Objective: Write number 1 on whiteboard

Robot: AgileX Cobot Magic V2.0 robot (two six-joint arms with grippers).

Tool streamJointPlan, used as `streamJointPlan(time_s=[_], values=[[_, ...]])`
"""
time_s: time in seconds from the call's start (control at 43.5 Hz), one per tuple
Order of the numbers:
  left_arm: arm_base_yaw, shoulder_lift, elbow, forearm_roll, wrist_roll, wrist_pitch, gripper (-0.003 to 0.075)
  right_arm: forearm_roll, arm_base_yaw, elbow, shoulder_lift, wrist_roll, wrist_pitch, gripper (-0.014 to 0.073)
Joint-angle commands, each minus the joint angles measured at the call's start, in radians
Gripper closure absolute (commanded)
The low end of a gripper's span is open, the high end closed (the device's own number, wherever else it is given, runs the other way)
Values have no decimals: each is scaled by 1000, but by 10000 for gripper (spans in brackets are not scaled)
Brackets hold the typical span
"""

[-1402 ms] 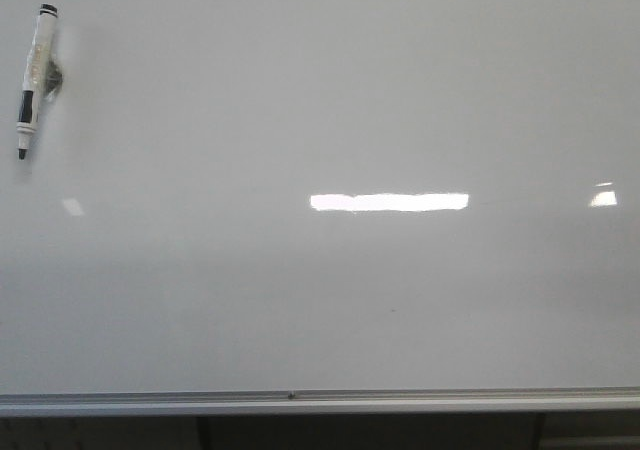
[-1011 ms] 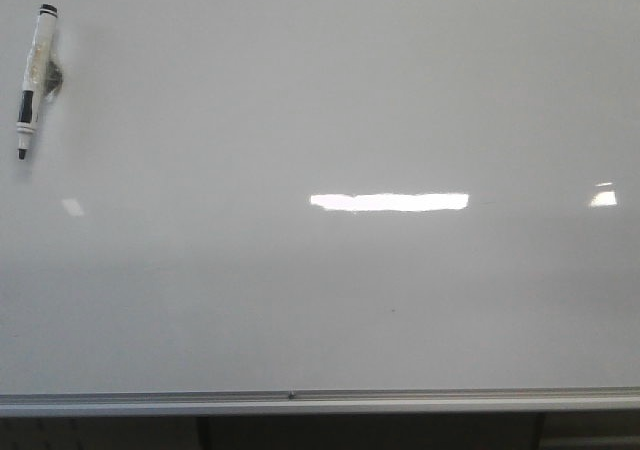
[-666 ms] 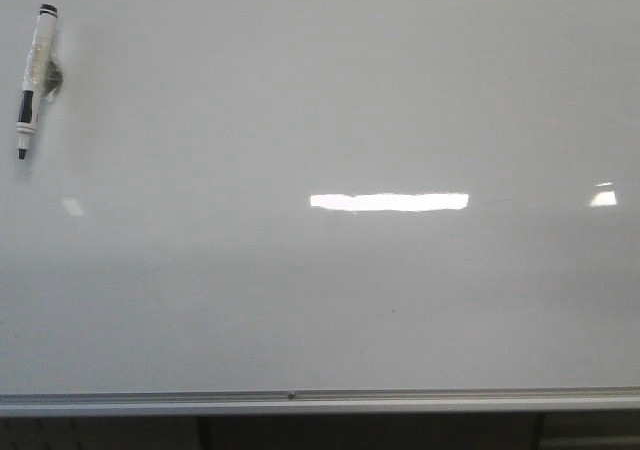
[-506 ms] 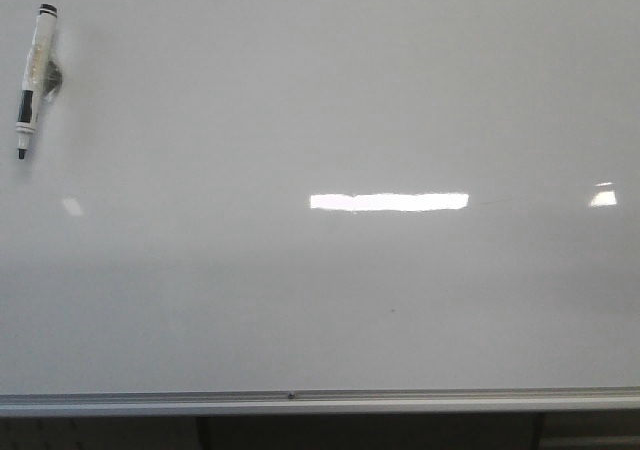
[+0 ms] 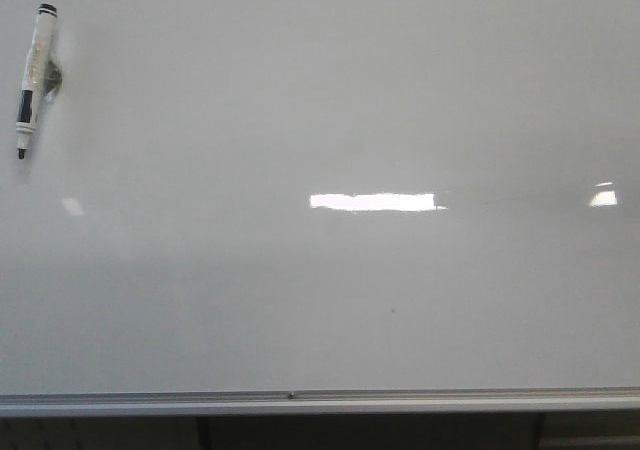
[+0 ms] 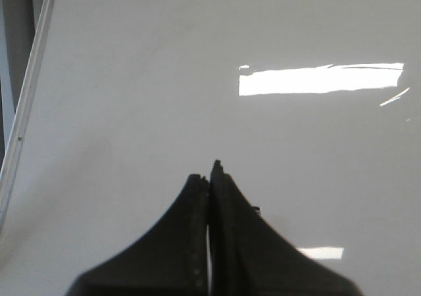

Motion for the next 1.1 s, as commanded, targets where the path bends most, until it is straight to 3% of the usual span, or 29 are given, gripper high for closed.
streamJointPlan(time_s=[0.0, 0.391, 0.666, 1.08], values=[[-6, 32, -126, 0, -11, 64, 741, -14, 0, -109, 71, -4, -3, 662], [-6, 321, -420, 0, -11, 476, 741, -14, 0, -356, 361, -4, 260, 662], [-6, 456, -416, 0, -11, 589, 741, -14, 0, -356, 475, -4, 386, 662], [-6, 543, -386, -6, -11, 593, 739, -14, 0, -356, 593, -7, 448, 633]])
